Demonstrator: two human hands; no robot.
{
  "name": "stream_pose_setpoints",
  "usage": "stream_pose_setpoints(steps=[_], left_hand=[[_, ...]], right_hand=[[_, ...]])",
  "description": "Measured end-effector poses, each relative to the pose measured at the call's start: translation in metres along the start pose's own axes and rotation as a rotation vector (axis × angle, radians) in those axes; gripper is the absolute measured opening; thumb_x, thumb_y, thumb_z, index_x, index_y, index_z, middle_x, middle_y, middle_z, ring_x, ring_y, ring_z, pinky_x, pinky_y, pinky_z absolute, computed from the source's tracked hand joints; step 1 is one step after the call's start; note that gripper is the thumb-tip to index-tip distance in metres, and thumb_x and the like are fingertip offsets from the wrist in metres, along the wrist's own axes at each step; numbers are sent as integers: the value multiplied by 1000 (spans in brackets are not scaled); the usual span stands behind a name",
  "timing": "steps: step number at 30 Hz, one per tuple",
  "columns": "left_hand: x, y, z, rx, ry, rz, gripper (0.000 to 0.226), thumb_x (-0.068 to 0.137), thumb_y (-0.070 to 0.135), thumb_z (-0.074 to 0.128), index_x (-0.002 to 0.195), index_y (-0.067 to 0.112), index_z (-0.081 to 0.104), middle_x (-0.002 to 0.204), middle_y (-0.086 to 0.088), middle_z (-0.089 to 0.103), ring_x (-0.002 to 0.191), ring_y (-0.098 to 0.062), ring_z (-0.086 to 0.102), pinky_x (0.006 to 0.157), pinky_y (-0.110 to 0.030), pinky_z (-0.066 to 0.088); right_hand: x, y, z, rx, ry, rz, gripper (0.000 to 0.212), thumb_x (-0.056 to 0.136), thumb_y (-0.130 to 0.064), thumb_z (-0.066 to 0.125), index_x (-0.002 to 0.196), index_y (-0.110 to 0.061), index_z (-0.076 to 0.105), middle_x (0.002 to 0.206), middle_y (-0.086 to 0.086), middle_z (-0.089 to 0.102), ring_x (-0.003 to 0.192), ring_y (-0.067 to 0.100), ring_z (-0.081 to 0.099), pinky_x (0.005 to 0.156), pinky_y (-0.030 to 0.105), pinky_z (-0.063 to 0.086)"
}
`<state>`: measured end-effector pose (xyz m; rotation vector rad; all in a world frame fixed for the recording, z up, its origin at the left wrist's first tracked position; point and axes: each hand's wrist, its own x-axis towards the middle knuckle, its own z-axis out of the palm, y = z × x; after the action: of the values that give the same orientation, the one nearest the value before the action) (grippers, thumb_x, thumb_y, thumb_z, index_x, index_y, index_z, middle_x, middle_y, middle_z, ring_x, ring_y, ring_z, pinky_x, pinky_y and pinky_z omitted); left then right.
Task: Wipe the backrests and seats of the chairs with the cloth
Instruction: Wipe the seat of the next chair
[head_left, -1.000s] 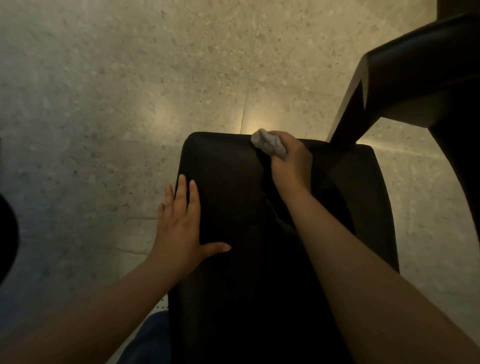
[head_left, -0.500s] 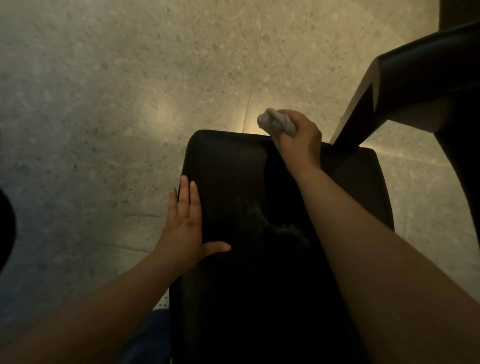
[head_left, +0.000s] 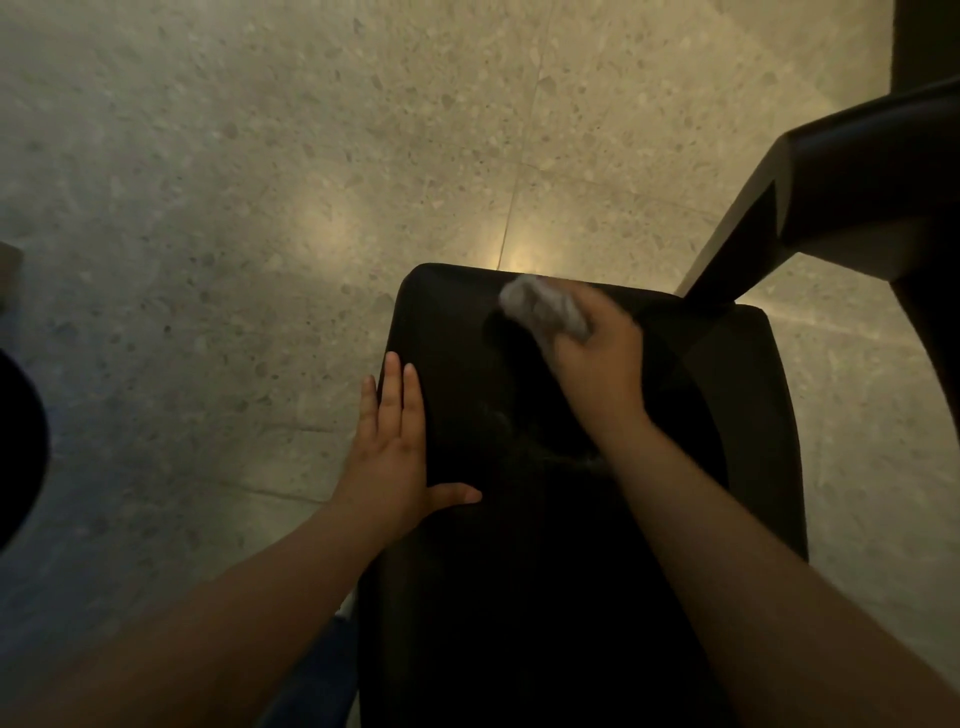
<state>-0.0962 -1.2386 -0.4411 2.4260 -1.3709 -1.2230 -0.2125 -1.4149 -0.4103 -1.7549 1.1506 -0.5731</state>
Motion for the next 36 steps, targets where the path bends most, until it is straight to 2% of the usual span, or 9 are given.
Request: stream_pose_setpoints(steps=[3,7,11,15,21,26,28,31,36], left_hand=[[0,-2,1,2,6,10,142,61,78,62,136,15,-41,144,-2,-50,138,-31,-37,115,-43,-8],[1,-3,3,-2,37,17,142,61,78,62,137,16,-41,145,-1,-49,138,-30,-37,115,-42,-10],[-5,-11,1,-132,66,77,140,63,71,70,143,24,-36,148,9,-46,143,-19,-31,119,-40,-2],[-15,-27,-1,-350,81,9,138,62,64,76,148,32,-27,159,11,-24,148,-12,-5,119,-36,16],[-21,-35,4,-490,128,19,124,62,54,83,151,45,-2,155,18,20,133,4,26,105,-24,30],[-21,-37,7,-499,146,20,122,61,56,83,145,55,-6,142,33,17,128,11,21,104,-20,26],[-22,-38,7,-499,135,7,123,62,55,83,149,49,-4,151,25,18,133,5,23,107,-24,29],[-22,-35,6,-469,121,-26,125,65,52,83,154,34,-4,158,7,20,140,-10,27,113,-36,33],[-25,-35,3,-489,99,-16,124,67,51,82,154,32,-4,160,10,14,143,-7,21,116,-34,28]], right_hand=[[57,3,13,-76,60,112,16,94,-22,60,106,-24,71,100,-9,68,96,6,62,78,12,47],[44,5,43,-140,5,104,30,92,-4,53,108,-22,70,101,-4,69,97,9,62,88,31,53],[-14,3,35,-94,-90,-60,34,90,-2,59,115,-24,67,105,-21,65,103,-6,58,91,15,48],[-49,2,24,-18,-262,18,37,88,-2,61,113,-28,68,105,-21,67,103,-5,61,88,15,50],[35,-18,36,-94,-97,-40,25,88,-17,67,113,-22,70,104,-9,69,98,2,62,88,21,50],[31,-7,58,-131,-71,-53,19,91,-32,66,78,-18,71,72,-6,65,67,5,57,65,25,49],[4,-3,58,-156,-112,-111,7,91,-23,66,93,-22,73,86,-7,69,81,3,59,78,22,47],[-42,4,49,-231,-240,-98,29,88,-13,67,114,-25,69,112,-9,66,105,3,53,90,15,40],[-35,-14,37,-131,-287,-39,26,87,-13,69,106,-30,71,101,-20,67,99,-6,60,84,13,49]])
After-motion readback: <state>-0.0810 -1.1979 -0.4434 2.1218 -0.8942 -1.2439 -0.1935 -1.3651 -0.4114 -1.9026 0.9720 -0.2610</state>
